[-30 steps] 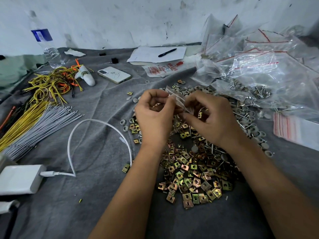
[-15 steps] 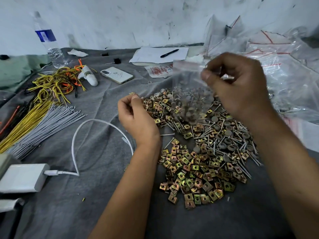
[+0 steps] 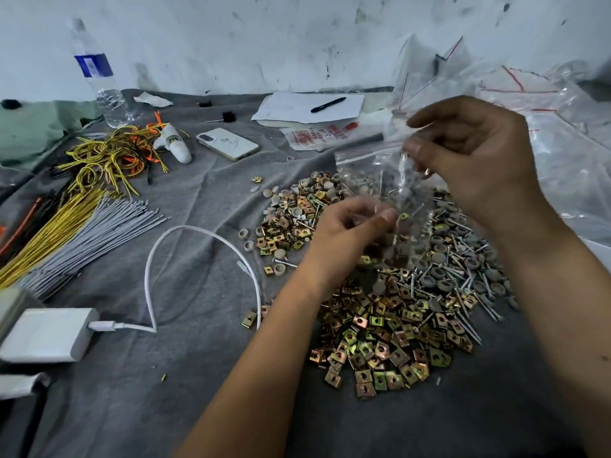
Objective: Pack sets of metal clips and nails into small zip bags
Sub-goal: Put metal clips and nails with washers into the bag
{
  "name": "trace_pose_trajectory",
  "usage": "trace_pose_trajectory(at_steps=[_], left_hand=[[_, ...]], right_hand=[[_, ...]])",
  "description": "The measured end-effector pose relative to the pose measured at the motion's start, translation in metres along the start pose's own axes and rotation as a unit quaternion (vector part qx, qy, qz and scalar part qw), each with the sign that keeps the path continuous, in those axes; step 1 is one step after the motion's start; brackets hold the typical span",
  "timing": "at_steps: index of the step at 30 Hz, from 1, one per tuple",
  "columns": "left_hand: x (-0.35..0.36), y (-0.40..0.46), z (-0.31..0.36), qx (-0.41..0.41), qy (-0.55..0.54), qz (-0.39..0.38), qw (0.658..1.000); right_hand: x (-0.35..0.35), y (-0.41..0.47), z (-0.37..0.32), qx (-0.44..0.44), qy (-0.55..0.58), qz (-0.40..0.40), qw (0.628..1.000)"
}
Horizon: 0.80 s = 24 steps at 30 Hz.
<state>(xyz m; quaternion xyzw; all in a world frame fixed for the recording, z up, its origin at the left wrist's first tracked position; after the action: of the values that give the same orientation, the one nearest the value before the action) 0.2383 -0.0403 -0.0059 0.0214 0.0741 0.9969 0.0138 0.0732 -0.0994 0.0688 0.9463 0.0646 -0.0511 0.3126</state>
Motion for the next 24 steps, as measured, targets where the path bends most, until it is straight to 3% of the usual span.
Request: trace_pose_trajectory(at_steps=[7, 10, 13, 15, 20, 24], left_hand=[[0.001, 0.0, 0.0, -0.019, 0.015, -0.004, 1.0], [0.001, 0.002, -0.003, -0.054, 0.016, -0.007, 0.998], [0.002, -0.001, -0.002, -0.124, -0.045, -0.089, 0.987], [0.002, -0.002, -0.003, -0.13, -0.046, -0.103, 0.985], [-0.007, 0.008, -0.004, -0.03, -0.056, 0.112, 0.992], [-0.014, 0.008, -0.006, 0.032, 0.026, 0.129, 0.991]], right_hand=[[-0.008, -0.021, 0.053, 0.189, 0.13, 0.076, 0.97], [-0.009, -0.025, 0.062, 0.205, 0.155, 0.123, 0.959], [-0.011, -0.026, 0.064, 0.192, 0.167, 0.131, 0.958], [-0.01, -0.028, 0.063, 0.168, 0.156, 0.116, 0.967], [0.001, -0.035, 0.058, 0.087, 0.102, 0.037, 0.99], [0.012, -0.04, 0.056, 0.044, 0.023, -0.034, 0.998]])
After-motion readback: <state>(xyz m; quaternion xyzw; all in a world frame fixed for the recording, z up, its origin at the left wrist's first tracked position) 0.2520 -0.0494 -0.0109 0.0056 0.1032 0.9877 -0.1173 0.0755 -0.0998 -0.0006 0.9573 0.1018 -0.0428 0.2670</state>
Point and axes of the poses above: each hand's wrist, its own y-axis towards the middle knuckle, its own x-axis out of the palm, z = x × y, the point moved 1 cm from there along y, towards the middle knuckle, and after that the axes turned 3 degrees about z, right-handed, at the moved point
